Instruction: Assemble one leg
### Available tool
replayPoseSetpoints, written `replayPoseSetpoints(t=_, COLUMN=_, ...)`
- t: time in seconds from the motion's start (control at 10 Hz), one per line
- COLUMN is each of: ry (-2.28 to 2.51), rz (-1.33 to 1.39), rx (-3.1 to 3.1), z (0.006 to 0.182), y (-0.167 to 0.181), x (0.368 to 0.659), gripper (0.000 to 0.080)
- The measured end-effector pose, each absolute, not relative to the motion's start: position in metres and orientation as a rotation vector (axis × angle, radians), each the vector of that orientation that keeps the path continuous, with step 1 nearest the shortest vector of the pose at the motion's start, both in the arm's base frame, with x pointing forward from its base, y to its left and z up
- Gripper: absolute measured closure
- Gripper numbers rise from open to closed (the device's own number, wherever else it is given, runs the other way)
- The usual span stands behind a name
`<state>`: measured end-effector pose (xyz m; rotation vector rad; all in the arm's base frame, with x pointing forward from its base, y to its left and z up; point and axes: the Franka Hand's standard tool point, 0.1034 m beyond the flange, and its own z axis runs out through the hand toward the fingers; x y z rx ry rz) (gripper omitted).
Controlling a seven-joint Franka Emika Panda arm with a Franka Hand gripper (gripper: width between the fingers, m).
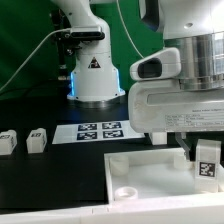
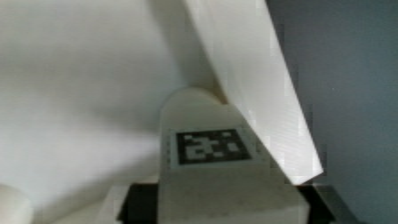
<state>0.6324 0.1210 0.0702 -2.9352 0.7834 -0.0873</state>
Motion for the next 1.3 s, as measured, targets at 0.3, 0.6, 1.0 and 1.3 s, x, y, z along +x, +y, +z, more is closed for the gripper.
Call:
replayPoseSetpoints(t=0.3, ry=1.207, rz=-0.057, rx=-2.769, z=0.0696, y=0.1190, x=0.6334, gripper=0.0501)
replayPoseSetpoints(t=0.6, ry=1.717, rz=-0.015, rx=-2.455, z=0.0682, y=0.1189, x=0.6330, gripper=0.0501)
replayPoseSetpoints(t=1.0, ry=2.311, rz=0.013, rx=-1.738, z=0.0666, y=0.1200, x=0.6305, gripper=0.0501)
replayPoseSetpoints(t=1.3, ry=2.286, rz=-0.001, rx=-1.789, z=0.0657, y=0.1172, x=0.6294, gripper=0.0499)
